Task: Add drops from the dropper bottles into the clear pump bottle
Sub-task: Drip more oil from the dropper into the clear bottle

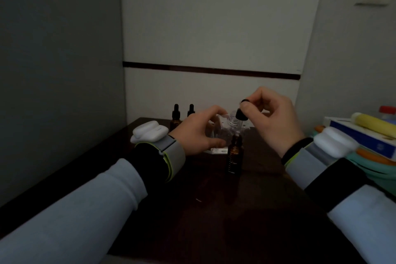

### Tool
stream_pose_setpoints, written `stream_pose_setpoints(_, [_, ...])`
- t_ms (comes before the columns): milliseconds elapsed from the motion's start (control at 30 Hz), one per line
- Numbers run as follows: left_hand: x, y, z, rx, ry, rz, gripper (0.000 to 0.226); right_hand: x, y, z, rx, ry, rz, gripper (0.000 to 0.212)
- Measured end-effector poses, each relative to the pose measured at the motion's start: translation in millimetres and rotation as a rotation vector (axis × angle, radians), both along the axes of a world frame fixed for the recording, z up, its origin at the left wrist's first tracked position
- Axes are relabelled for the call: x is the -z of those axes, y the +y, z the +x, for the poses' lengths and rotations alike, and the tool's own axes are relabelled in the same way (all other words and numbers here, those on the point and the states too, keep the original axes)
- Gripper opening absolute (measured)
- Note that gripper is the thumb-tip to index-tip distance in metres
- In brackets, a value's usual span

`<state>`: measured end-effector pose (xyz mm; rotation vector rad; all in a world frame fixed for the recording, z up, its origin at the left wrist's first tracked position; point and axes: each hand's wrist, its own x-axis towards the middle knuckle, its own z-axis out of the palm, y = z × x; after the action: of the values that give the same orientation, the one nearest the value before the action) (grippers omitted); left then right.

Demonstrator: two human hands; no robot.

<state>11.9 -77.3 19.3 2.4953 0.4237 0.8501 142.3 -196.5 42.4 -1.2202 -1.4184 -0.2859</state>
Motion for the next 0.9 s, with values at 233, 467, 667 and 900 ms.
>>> stream_pose_setpoints(233, [0, -1, -1, 0.004, 0.006, -0.001, 0.056, -7, -4, -2, 0.003, 0.048, 0.176, 0.016])
stream_pose_setpoints(467, [-1, -2, -2, 0.007, 0.006, -0.010, 0.056, -10, -5, 2, -0.024, 0.117, 0.295, 0.002])
stream_pose_setpoints(667, [0, -1, -1, 0.002, 0.002, -0.004, 0.056, 5, 5, 2, 0.018, -0.047, 0.104, 0.010])
stream_pose_setpoints(900, [-1, -1, -1, -0.007, 0.014, -0.002, 0.057, 4, 6, 5, 0.065, -0.059, 0.003, 0.024])
